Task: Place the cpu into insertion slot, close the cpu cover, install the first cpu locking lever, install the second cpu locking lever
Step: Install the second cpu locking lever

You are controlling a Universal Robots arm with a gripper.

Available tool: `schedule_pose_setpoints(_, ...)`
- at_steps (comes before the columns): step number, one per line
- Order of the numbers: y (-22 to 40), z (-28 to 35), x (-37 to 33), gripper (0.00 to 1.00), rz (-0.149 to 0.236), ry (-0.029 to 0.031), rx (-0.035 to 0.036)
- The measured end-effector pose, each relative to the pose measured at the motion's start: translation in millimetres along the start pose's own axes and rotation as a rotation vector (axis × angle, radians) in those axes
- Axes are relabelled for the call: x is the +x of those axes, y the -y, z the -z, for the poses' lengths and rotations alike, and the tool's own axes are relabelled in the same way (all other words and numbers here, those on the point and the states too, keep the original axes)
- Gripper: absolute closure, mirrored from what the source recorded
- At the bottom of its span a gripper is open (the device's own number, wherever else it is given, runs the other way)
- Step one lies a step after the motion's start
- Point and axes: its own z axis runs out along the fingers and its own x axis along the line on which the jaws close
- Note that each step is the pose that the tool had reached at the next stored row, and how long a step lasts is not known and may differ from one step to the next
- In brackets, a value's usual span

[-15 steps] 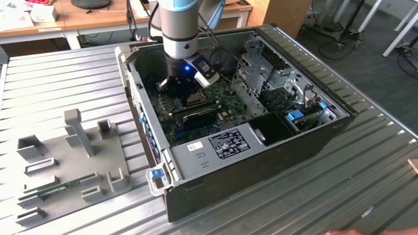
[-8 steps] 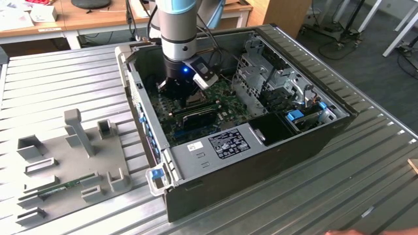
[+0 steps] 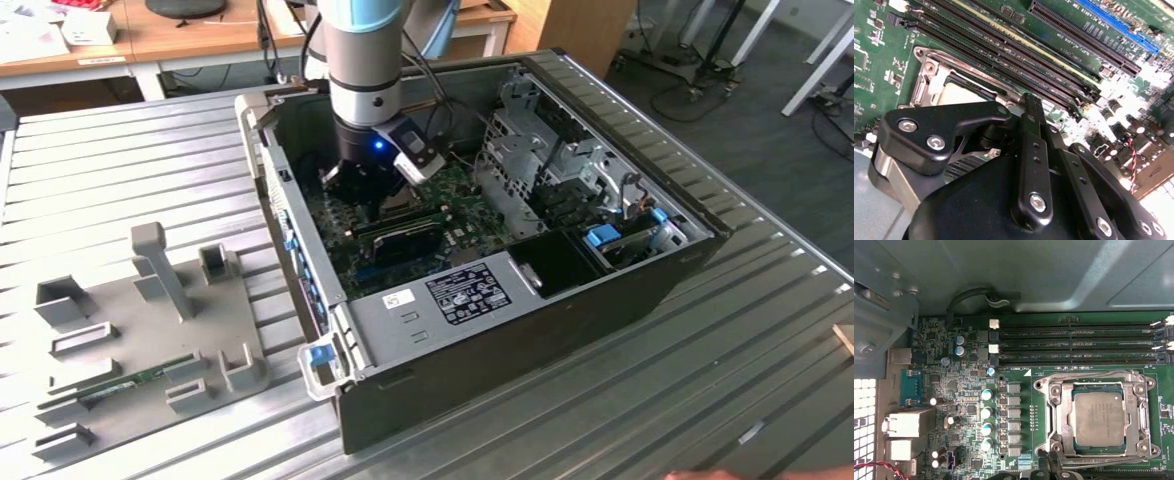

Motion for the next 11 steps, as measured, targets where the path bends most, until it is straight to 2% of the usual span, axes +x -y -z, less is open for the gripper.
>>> schedule_pose_setpoints(4,0.0,-1.3,1.6,0.90,0.000,-0.0001,-0.0047)
schedule_pose_setpoints(11,0.2,-3.4,4.9,0.90,0.000,-0.0004,-0.0067)
